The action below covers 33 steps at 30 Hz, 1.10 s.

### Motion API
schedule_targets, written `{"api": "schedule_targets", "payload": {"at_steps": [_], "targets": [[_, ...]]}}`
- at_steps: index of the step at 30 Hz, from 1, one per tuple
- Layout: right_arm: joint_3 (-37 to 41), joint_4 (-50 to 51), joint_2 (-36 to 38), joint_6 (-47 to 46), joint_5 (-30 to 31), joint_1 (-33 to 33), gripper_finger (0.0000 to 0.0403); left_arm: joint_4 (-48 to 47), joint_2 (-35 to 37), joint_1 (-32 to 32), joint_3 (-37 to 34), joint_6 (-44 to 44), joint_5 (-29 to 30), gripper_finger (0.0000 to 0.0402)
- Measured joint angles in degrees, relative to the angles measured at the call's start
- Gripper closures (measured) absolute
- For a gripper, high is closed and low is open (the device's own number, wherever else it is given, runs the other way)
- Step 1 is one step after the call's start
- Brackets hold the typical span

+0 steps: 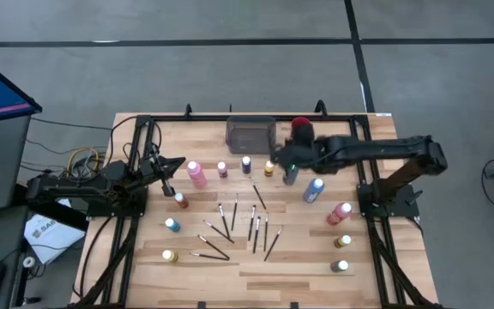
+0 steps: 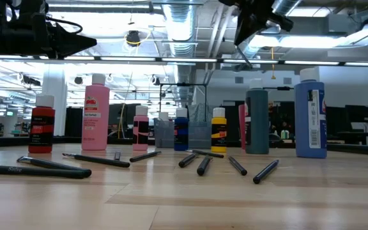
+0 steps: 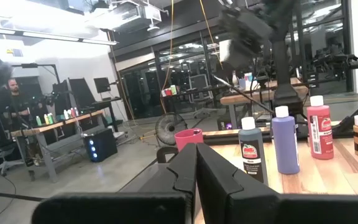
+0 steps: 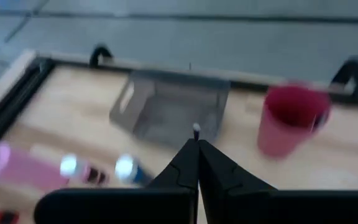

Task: Pick & Place Paint Supplies
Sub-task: Put the black paintbrush into the red cup

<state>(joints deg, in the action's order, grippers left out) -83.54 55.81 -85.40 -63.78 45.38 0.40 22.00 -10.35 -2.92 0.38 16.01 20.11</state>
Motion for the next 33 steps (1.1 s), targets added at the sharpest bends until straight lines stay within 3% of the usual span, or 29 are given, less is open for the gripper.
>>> {"api": "schedule_targets", "payload": {"at_steps": [14, 20, 28, 33], "targets": [[2.8, -15.0, 7.7, 34.2, -1.6, -20.0, 0.0403, 0.0, -1.4, 0.0, 0.0, 0.0, 0.0, 0.0399], [12.6, -30.9, 11.3, 43.0, -11.2, -27.5, 0.0403, 0.0, -4.0, 0.0, 0.0, 0.0, 0.0, 0.0399], [28.6, -52.7, 14.2, 47.9, -18.3, -33.0, 0.0403, 0.5, -5.3, 0.0, 0.0, 0.0, 1.7, 0.0399], [36.5, -63.8, 12.9, 47.8, -19.6, -34.2, 0.0403, 0.9, -5.2, 0.0, 0.0, 0.0, 3.6, 0.0399]]}}
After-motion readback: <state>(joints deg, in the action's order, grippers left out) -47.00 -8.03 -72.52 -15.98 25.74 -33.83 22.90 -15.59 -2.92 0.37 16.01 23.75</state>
